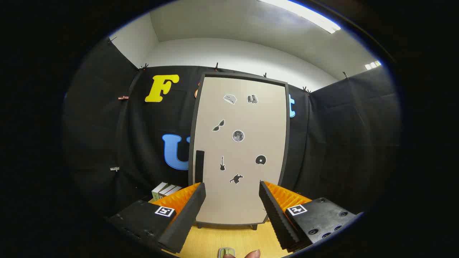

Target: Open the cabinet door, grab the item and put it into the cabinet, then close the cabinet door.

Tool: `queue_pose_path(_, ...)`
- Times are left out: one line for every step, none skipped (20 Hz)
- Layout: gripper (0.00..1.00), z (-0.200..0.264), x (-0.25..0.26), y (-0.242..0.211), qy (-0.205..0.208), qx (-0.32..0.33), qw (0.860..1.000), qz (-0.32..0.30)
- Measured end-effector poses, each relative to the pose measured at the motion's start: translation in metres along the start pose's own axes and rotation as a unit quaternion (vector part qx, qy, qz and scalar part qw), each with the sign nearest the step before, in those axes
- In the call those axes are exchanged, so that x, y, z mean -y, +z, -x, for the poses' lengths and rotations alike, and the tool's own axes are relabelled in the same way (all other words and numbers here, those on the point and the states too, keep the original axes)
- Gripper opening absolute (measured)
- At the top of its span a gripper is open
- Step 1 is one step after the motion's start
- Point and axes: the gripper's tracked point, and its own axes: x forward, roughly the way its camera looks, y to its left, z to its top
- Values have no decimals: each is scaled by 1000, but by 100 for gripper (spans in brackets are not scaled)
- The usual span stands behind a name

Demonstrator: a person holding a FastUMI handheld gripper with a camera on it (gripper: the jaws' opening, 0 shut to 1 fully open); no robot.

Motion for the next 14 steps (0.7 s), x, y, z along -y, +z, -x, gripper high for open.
queue_pose_path(97,0,0,-1,0,-1,1000,0)
queue_pose_path(97,-1,-1,-1,1,-1,1000,0)
queue_pose_path(98,-1,-1,-1,1,-1,1000,1)
queue_pose_path(98,-1,0,-1,1,-1,1000,1)
queue_pose_path(98,0,0,-1,1,-3,1000,0)
queue_pose_path(98,0,0,-2,2,-4,1000,-3)
queue_pose_path(98,1,-1,-1,4,-4,1000,-6)
queue_pose_path(98,1,-1,-1,4,-4,1000,-8)
queue_pose_path(98,1,-1,-1,4,-4,1000,-8)
queue_pose_path(98,1,0,0,3,-4,1000,-8)
queue_pose_path(98,2,0,0,3,-4,1000,-9)
queue_pose_path(98,3,0,0,3,-5,1000,-12)
queue_pose_path(98,4,1,0,2,-6,1000,-15)
queue_pose_path(98,5,0,1,2,-7,1000,-18)
